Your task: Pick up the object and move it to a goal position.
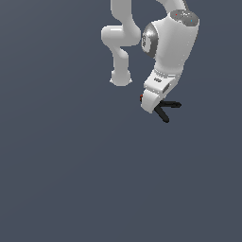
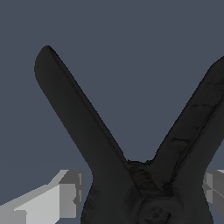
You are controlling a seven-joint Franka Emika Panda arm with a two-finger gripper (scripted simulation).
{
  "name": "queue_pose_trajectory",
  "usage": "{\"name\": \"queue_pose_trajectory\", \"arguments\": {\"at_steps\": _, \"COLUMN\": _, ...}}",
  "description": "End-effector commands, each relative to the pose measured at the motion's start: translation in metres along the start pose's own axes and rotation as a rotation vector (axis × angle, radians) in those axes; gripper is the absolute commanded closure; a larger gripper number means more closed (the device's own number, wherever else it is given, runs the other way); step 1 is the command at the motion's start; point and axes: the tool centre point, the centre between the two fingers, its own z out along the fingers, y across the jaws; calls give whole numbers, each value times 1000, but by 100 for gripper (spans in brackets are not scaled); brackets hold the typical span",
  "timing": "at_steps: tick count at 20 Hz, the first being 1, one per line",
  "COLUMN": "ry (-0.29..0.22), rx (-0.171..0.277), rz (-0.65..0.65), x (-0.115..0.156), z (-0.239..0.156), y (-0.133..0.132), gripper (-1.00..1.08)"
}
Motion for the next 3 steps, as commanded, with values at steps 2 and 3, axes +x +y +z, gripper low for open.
{"name": "queue_pose_trajectory", "arguments": {"at_steps": 2, "ry": 1, "rx": -1, "rz": 1, "x": 0, "z": 1, "y": 2, "gripper": 108}}
{"name": "queue_pose_trajectory", "arguments": {"at_steps": 3, "ry": 1, "rx": -1, "rz": 1, "x": 0, "z": 1, "y": 2, "gripper": 108}}
